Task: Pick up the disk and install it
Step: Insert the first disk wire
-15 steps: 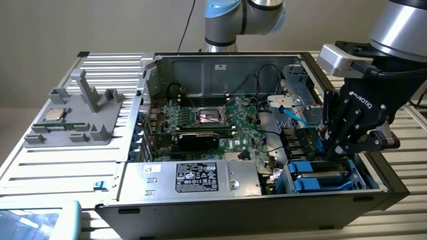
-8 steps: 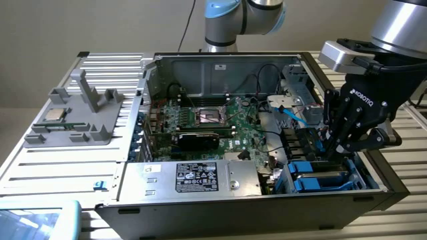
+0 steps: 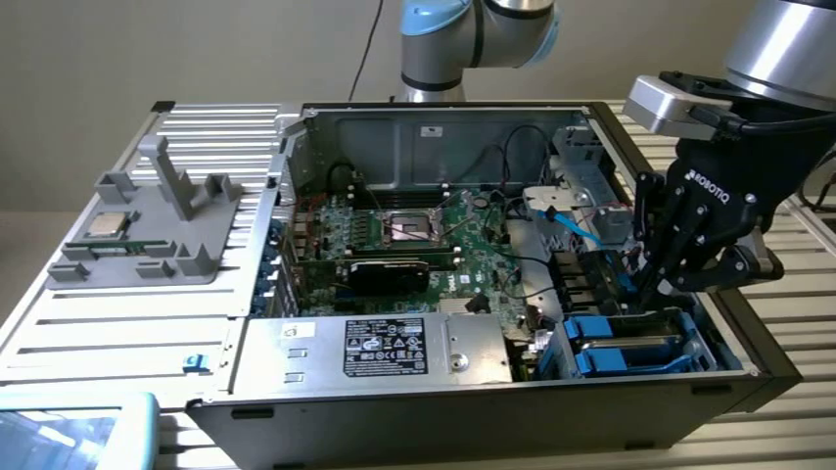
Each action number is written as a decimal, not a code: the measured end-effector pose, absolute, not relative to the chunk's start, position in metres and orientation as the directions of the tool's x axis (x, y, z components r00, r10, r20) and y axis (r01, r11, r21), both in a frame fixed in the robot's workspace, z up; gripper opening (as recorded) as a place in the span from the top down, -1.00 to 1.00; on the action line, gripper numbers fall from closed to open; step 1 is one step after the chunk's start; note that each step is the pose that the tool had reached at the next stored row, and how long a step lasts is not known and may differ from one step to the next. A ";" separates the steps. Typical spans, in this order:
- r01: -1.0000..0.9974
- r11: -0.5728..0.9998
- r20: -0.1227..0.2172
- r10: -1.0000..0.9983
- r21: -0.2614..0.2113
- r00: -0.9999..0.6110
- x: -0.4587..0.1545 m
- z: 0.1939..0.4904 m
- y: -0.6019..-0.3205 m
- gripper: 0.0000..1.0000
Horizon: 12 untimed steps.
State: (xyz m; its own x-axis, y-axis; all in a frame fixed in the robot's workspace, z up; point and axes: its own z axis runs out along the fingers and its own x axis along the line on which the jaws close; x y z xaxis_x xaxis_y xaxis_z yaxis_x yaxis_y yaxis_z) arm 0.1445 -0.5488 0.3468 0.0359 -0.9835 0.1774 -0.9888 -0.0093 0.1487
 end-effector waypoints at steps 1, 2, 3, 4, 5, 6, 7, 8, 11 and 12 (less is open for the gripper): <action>-0.989 -0.009 0.177 -0.983 0.149 0.036 0.145 0.347 -0.549 0.67; -0.989 -0.009 0.177 -0.984 0.149 0.036 0.145 0.347 -0.549 0.67; -0.989 -0.009 0.177 -0.983 0.149 0.036 0.145 0.347 -0.549 0.67; -0.989 -0.009 0.177 -0.984 0.149 0.036 0.145 0.347 -0.549 0.67; -0.989 -0.009 0.177 -0.984 0.149 0.036 0.145 0.347 -0.549 0.67; -0.989 -0.009 0.178 -0.983 0.149 0.036 0.145 0.347 -0.549 0.67; -0.989 -0.007 0.182 -0.983 0.149 0.034 0.145 0.347 -0.549 0.67; -0.989 -0.004 0.188 -0.982 0.150 0.032 0.145 0.346 -0.549 0.67; -0.989 0.005 0.204 -0.979 0.150 0.026 0.145 0.345 -0.549 0.67; -0.989 0.008 0.204 -0.979 0.150 0.023 0.145 0.345 -0.548 0.67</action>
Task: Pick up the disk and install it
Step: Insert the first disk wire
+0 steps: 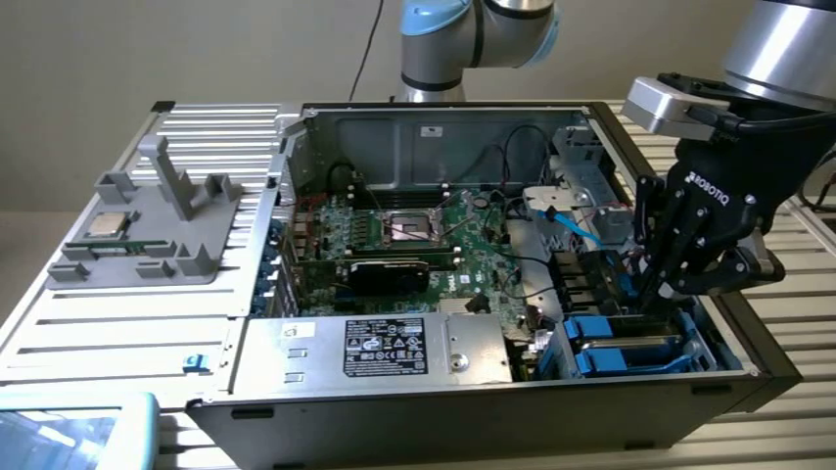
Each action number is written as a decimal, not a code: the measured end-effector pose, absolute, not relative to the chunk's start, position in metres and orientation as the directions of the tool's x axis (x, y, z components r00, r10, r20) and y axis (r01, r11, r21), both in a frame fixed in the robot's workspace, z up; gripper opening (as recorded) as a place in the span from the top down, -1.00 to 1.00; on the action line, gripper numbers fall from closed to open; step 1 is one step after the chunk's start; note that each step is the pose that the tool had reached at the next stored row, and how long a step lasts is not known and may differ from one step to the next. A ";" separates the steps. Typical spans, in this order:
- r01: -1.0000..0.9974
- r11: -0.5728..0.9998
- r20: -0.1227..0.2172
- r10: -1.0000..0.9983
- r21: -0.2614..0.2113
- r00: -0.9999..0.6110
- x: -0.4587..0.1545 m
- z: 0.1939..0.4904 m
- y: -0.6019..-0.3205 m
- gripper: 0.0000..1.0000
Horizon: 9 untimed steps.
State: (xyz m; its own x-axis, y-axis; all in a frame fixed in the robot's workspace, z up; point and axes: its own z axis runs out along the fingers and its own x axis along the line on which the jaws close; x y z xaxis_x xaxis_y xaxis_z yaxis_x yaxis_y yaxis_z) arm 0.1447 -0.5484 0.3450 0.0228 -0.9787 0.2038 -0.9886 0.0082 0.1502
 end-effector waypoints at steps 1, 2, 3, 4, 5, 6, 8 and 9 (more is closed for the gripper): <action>-0.988 0.014 0.204 -0.979 0.151 0.017 0.145 0.345 -0.548 0.67; -0.988 0.018 0.204 -0.979 0.153 0.014 0.145 0.345 -0.548 0.67; -0.988 0.019 0.204 -0.979 0.155 0.013 0.145 0.345 -0.548 0.67; -0.988 0.019 0.204 -0.979 0.155 0.013 0.145 0.345 -0.548 0.67; -0.988 0.021 0.204 -0.979 0.155 0.012 0.145 0.344 -0.548 0.67; -0.988 0.022 0.205 -0.979 0.155 0.010 0.145 0.344 -0.547 0.67; -0.988 0.027 0.205 -0.979 0.155 0.006 0.145 0.344 -0.546 0.67; -0.987 0.031 0.205 -0.979 0.155 0.001 0.145 0.343 -0.546 0.67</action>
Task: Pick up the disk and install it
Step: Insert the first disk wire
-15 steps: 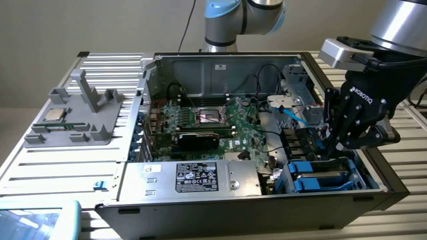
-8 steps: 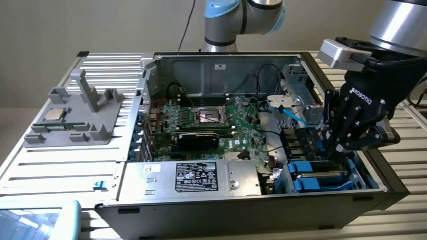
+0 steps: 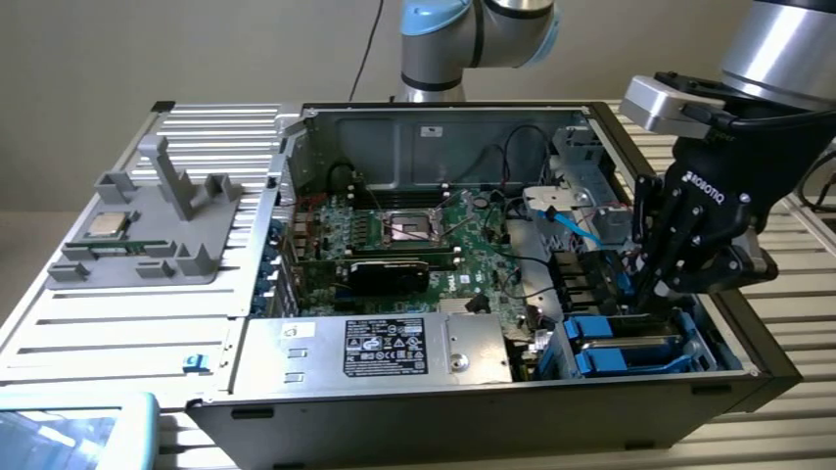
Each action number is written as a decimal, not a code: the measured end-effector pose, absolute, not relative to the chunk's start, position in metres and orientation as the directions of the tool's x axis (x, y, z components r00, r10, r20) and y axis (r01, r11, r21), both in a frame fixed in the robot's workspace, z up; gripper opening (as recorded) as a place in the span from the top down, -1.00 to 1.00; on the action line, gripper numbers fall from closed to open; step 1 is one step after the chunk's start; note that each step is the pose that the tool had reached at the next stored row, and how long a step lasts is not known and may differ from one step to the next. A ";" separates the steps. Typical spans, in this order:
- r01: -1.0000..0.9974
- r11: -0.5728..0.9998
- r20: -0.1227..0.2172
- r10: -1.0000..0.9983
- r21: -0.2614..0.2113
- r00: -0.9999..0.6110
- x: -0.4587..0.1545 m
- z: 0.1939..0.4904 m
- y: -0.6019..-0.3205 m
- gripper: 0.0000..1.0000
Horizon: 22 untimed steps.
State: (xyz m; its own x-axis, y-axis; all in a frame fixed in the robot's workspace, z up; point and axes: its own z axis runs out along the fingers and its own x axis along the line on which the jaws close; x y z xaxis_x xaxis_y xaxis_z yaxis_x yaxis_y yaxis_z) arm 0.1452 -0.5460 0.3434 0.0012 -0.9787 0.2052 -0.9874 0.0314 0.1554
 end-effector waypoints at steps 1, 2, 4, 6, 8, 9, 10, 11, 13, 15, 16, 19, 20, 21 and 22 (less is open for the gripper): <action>-0.987 0.037 0.206 -0.978 0.155 -0.005 0.145 0.343 -0.546 0.67; -0.987 0.043 0.209 -0.978 0.155 -0.010 0.146 0.343 -0.546 0.67; -0.987 0.053 0.214 -0.977 0.155 -0.019 0.146 0.342 -0.546 0.67; -0.986 0.060 0.214 -0.977 0.154 -0.026 0.146 0.342 -0.545 0.67; -0.987 0.063 0.213 -0.977 0.146 -0.031 0.146 0.342 -0.545 0.67; -0.987 0.063 0.213 -0.977 0.146 -0.031 0.146 0.342 -0.545 0.67; -0.987 0.063 0.213 -0.977 0.146 -0.031 0.146 0.342 -0.545 0.67; -0.987 0.063 0.213 -0.977 0.146 -0.031 0.146 0.342 -0.545 0.67; -0.987 0.063 0.214 -0.976 0.146 -0.031 0.146 0.341 -0.545 0.67; -0.987 0.064 0.218 -0.975 0.145 -0.031 0.146 0.341 -0.545 0.67; -0.987 0.065 0.223 -0.974 0.145 -0.031 0.146 0.340 -0.545 0.67; -0.987 0.066 0.229 -0.973 0.145 -0.031 0.146 0.340 -0.545 0.67; -0.987 0.066 0.229 -0.973 0.145 -0.031 0.146 0.340 -0.545 0.67; -0.987 0.066 0.229 -0.973 0.144 -0.031 0.146 0.340 -0.545 0.67; -0.988 0.066 0.230 -0.973 0.142 -0.032 0.145 0.339 -0.545 0.67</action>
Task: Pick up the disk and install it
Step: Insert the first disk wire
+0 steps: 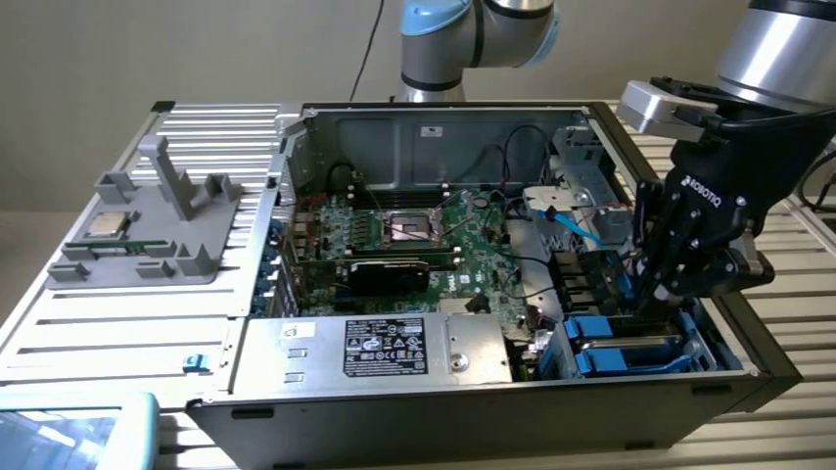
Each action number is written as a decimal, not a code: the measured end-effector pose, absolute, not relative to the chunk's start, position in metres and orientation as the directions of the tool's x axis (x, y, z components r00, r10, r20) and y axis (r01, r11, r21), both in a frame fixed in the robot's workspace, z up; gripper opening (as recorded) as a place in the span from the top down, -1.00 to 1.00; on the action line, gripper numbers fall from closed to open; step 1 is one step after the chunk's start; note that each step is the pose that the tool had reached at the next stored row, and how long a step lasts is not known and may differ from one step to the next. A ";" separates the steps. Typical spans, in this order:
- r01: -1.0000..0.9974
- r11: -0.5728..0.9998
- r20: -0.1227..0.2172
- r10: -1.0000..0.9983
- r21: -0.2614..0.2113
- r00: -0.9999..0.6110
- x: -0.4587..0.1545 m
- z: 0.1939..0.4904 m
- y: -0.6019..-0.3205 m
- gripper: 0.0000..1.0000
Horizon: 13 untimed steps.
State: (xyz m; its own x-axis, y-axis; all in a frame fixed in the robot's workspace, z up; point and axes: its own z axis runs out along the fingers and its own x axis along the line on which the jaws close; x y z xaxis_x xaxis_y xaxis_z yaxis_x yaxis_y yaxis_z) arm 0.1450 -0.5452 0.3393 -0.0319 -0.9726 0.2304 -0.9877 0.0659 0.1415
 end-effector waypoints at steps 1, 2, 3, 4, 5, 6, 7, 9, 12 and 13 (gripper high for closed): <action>-0.988 0.066 0.232 -0.972 0.140 -0.032 0.145 0.339 -0.545 0.67; -0.988 0.066 0.233 -0.972 0.139 -0.032 0.144 0.338 -0.545 0.67; -0.988 0.066 0.233 -0.972 0.137 -0.033 0.143 0.338 -0.544 0.67; -0.989 0.066 0.234 -0.972 0.136 -0.033 0.143 0.338 -0.544 0.67; -0.989 0.067 0.236 -0.971 0.135 -0.033 0.143 0.337 -0.542 0.67; -0.989 0.067 0.241 -0.970 0.133 -0.033 0.143 0.337 -0.541 0.67; -0.989 0.068 0.248 -0.968 0.132 -0.034 0.143 0.337 -0.539 0.67; -0.989 0.069 0.257 -0.966 0.130 -0.034 0.143 0.337 -0.538 0.67; -0.989 0.070 0.257 -0.966 0.130 -0.034 0.143 0.337 -0.539 0.67; -0.989 0.070 0.257 -0.966 0.130 -0.034 0.143 0.337 -0.539 0.67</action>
